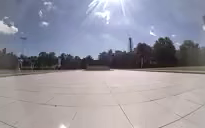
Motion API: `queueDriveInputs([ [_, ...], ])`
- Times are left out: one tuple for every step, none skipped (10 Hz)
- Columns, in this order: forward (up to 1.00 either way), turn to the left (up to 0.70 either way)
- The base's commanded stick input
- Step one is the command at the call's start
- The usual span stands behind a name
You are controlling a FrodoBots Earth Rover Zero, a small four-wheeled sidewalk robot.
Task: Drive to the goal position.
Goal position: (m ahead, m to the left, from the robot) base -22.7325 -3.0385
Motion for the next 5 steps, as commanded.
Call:
queueDriveInputs([
  [0.04,0.00],
  [0.05,0.00],
  [0.04,0.00],
  [0.04,0.00],
  [0.05,0.00],
])
